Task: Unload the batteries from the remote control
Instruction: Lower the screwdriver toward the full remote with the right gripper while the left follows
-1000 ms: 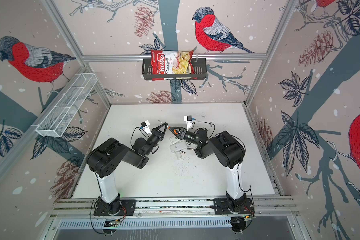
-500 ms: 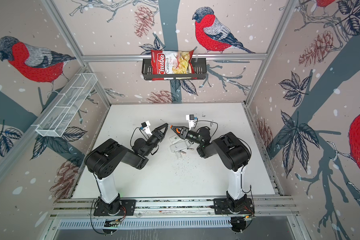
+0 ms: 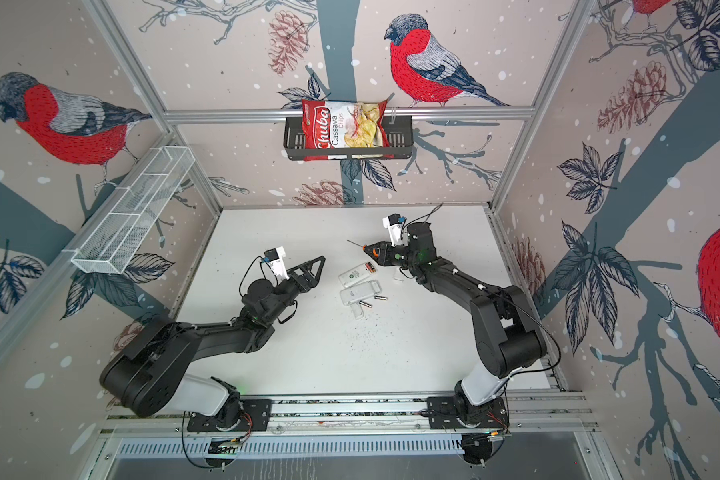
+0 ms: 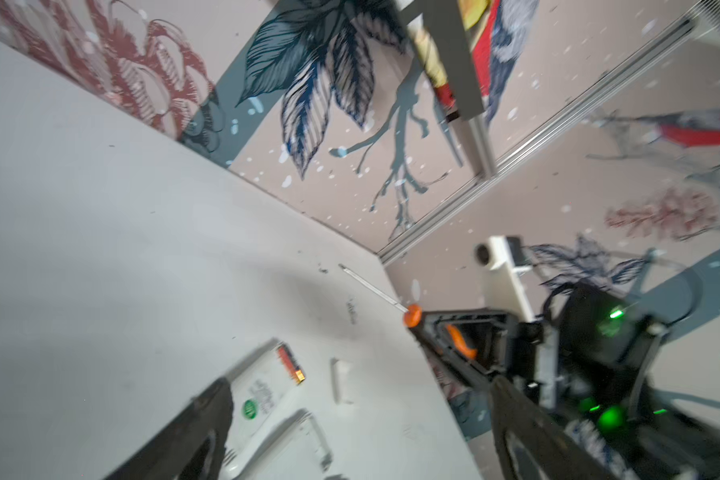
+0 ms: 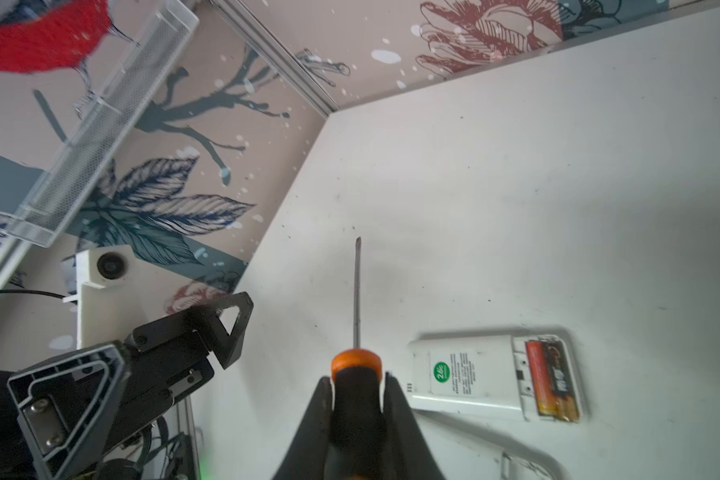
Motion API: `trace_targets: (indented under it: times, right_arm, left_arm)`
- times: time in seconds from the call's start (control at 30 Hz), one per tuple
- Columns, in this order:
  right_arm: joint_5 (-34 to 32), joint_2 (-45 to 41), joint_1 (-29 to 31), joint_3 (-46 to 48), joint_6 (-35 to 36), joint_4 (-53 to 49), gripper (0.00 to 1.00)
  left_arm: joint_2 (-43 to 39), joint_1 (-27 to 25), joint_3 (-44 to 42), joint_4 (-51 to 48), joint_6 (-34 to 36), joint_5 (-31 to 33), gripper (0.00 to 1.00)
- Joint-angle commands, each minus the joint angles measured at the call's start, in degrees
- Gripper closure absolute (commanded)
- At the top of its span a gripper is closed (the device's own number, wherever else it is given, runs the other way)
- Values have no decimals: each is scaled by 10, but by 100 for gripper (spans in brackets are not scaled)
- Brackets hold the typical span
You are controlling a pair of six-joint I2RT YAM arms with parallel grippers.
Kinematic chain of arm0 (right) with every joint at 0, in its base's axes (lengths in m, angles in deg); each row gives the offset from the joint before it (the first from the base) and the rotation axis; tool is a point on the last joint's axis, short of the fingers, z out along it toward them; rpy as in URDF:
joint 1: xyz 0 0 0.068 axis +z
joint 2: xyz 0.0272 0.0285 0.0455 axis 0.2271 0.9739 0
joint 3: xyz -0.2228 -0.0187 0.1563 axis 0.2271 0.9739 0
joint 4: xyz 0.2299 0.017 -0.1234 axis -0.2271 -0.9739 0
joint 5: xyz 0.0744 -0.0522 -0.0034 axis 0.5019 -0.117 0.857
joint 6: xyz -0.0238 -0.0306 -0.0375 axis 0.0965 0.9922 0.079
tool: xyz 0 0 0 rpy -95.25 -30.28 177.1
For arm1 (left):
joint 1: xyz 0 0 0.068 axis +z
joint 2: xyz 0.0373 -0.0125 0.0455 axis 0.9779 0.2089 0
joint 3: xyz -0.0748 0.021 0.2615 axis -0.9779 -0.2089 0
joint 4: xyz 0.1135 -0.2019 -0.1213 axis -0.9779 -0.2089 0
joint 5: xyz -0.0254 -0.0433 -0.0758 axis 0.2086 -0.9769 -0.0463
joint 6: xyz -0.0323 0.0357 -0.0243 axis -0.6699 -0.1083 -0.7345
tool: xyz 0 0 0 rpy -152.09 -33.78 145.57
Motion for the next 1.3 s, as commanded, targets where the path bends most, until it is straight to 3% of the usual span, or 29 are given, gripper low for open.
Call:
trace_targets:
  times: [0.0,0.13,0.37,0.73,1.27]
  right_arm:
    - [-22,8,-3,-54,99,-237,100]
    - [-30,33,-2,-116,131,-337,100]
    - [-98,44,-3,-186,163,-436,100]
    - [-115,52,-16,-168,172,-421,100]
    - [-122,43,-19,-139,167,-384,100]
  left_arm:
    - [-6,-7,30,-178,116,16,7]
    - [7,-22,70,-285,176,35,12]
    - [42,-36,122,-381,230,41,15]
    - [170,-84,241,-533,277,74,15]
    - [254,-87,326,-591,291,113,17]
